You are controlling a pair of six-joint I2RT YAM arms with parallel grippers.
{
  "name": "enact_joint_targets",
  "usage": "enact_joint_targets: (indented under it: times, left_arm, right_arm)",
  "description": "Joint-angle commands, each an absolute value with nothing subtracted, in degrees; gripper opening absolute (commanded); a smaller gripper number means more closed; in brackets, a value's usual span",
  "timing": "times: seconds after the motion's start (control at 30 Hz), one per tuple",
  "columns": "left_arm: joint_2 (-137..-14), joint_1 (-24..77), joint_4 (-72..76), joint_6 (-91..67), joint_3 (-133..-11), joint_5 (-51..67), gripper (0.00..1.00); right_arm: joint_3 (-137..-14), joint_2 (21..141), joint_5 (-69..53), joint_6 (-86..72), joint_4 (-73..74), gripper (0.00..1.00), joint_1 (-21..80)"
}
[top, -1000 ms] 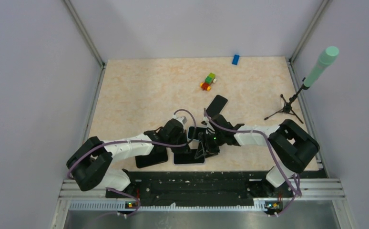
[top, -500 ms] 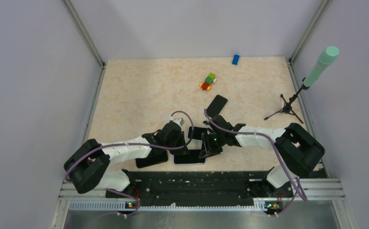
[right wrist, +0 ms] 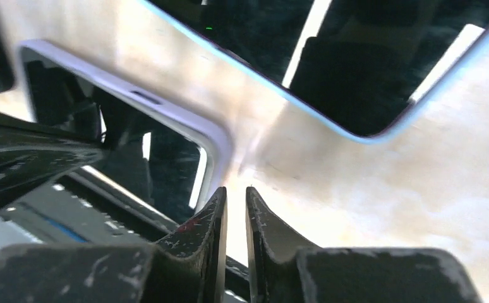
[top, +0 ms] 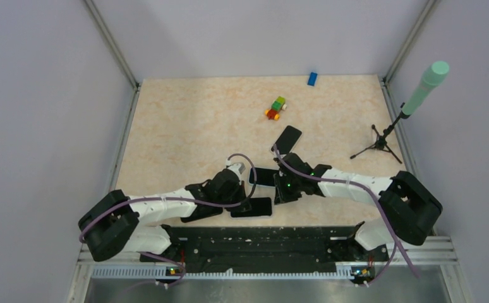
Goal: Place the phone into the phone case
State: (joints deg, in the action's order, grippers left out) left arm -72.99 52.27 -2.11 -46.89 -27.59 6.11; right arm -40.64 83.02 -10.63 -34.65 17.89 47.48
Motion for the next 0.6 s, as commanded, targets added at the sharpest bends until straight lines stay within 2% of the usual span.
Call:
enact_joint_targets:
  times: [0.0, 0.13, 0.2, 0.3, 0.43, 0.57]
  left_arm:
    - [-75.6, 53.2, -5.6, -46.4, -25.1, 3.2, 0.0]
    - [-77.3, 53.7, -6.1, -46.4, -25.7, 2.4, 0.0]
    - [-77.9, 54.3, -7.0, -46.4, -26.4, 1.6, 0.0]
    - [-78.5, 55.4, -8.4, -46.2, -27.6, 0.6, 0.0]
    - [-79.1, 57.1, -9.2, -46.1, -28.9, -1.2, 0.0]
    - [-79.7, 58.4, -9.1, -46.4, -29.6, -2.2, 0.0]
  right_arm:
    - [-39.7, 79.7, -0.7, -30.8, 25.0, 0.15, 47.5]
    - [-39.6, 77.8, -1.4, -31.5, 25.4, 0.16, 47.5]
    - [-39.1, 77.3, -2.8, -32.1, 24.7, 0.19, 47.5]
    - [-37.1, 76.1, -7.4, -33.6, 21.5, 0.31, 46.9]
    - [-32.5, 73.2, -15.6, -36.4, 13.6, 0.51, 44.2]
    - [-26.8, 72.3, -24.8, -39.3, 5.3, 0.54, 39.3]
